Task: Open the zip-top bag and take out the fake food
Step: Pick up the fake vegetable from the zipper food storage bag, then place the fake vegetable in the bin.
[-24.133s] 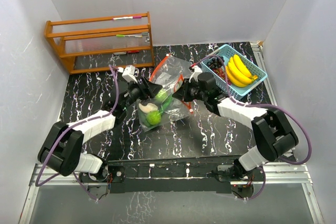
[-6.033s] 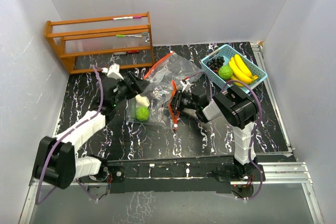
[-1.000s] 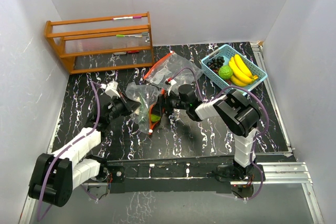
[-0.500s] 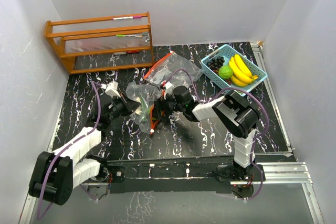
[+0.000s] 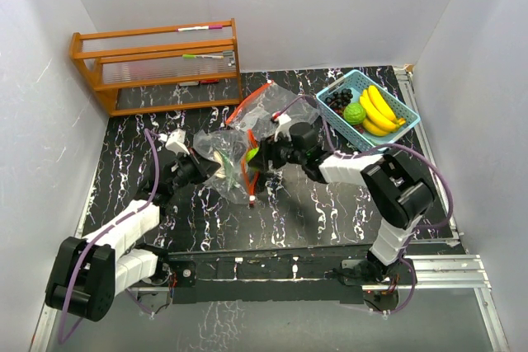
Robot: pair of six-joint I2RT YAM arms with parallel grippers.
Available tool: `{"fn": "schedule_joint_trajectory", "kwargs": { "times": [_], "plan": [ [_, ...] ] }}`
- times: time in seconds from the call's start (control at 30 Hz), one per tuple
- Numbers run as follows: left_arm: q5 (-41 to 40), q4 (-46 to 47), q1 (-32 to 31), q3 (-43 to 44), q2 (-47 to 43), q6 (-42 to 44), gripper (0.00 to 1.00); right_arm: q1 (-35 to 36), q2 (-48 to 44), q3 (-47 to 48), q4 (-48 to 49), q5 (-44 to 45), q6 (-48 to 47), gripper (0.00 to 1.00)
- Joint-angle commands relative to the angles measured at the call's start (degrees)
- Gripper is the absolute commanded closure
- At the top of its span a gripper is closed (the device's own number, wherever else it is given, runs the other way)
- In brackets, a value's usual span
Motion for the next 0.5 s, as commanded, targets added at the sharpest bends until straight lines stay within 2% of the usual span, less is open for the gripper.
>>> {"fn": "schedule_joint_trajectory", "kwargs": {
  "times": [0.0, 0.23, 0.47],
  "plan": [
    [-0.2, 0.0, -0.1, 0.0, -0.4, 0.9, 1.00, -7.0, -5.3, 0.8, -0.3, 0.5, 0.8, 0.53],
    [2.6, 2.1, -0.1, 0.9, 3.3, 1.3, 1.00, -23.2, -9.2, 1.1, -1.0, 2.6, 0.7, 0.51],
    [2.8, 2.0, -0.1, 1.2, 3.8, 1.6, 1.00, -33.0, -14.2, 0.8, -4.8, 16.4, 0.0, 0.52]
  ]
}}
